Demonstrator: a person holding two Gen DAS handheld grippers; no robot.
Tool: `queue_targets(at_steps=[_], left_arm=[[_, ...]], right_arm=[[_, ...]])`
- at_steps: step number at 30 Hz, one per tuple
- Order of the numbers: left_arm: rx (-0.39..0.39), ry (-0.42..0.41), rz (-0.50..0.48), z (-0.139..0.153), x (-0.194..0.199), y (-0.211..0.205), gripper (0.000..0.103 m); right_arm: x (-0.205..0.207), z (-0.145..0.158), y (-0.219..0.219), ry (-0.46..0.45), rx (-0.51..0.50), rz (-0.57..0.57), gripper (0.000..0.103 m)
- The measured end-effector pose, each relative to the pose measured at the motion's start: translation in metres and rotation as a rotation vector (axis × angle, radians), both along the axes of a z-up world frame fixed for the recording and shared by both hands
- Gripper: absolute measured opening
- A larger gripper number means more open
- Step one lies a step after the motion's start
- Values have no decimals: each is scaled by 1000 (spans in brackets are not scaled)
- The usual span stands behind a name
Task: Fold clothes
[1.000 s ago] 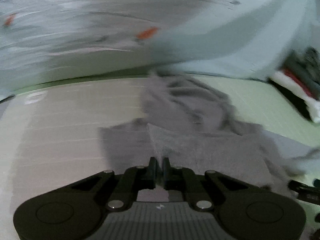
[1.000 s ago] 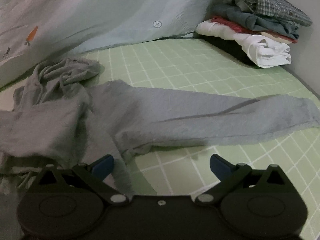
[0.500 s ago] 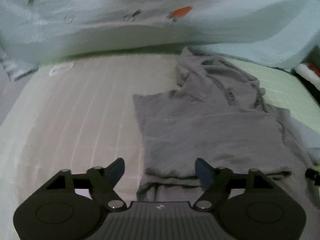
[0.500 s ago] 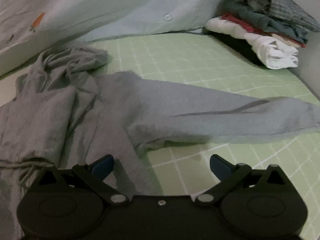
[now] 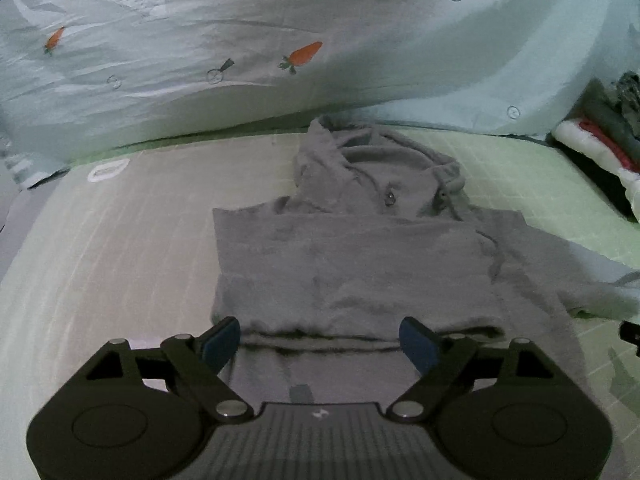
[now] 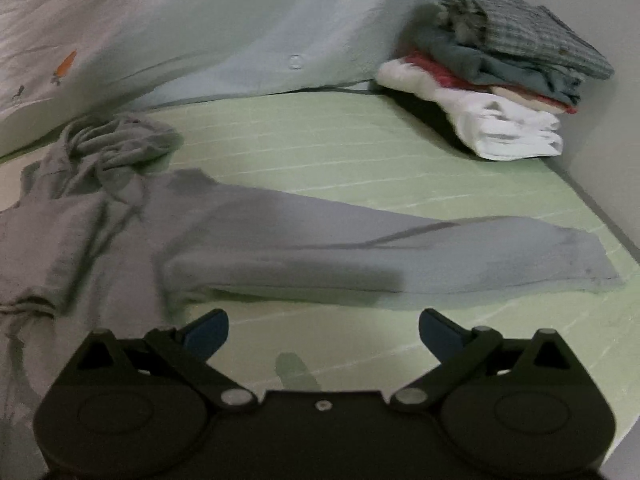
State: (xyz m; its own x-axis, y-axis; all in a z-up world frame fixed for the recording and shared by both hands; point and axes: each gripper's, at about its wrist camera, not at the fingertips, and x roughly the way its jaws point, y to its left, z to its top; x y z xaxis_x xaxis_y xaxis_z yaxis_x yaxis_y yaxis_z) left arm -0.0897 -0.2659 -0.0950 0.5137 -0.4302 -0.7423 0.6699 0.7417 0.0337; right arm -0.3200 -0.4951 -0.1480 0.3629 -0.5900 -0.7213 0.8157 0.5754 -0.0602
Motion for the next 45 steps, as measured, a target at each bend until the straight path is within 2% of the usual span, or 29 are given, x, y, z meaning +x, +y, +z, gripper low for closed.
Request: queue_targets(at_steps=[9,18,21,25,29,30,31,32,33,34,35,39,41,45], left_arm=[[-10,-5,113,-6,-43,-20,91],[14,-28,196,-7,-55,-41,91],[32,-36,219,-8,-53,-46,91],[48,-25,236,-9,-44,-53,91],[64,-27,208,-11,-44,-61,91],[68,-27,200,-12,-44,-63,91],[72,-29,193,-14,-45,-64,91],[77,-29,188,-15,-46,-65,91],[81,-29,184,-17,-47,-66,91],[83,-26,182,-18,-48,-66,91],[78,-22,181,-18,-49,-64,91],[65,-14,178,-19,-49,-55,91],[63,-19,179,-17,-47,-47,91],[45,-31,190,-9,-41,-32,91]], right_arm=[[-63,-14,-79,-26,-4,-87,103],[-119,-38,-180,-27,17,-261,103],[-141,-45,-206,-86,46,-326,103],[-149,-50,-221,-94,46,-339,103],[-146,-53,-211,-66,31,-293,103],[-146,-53,-209,-58,27,-273,98],[-147,-51,-205,-60,19,-261,83],[-149,-48,-199,-69,10,-253,75],[-151,-45,-194,-76,7,-248,48],[-151,-42,-193,-80,10,-245,14],[-153,-39,-191,-91,20,-240,8],[-149,-26,-176,-137,42,-181,8],[-142,-17,-166,-190,56,-154,8],[-107,9,-129,-290,53,-50,8]])
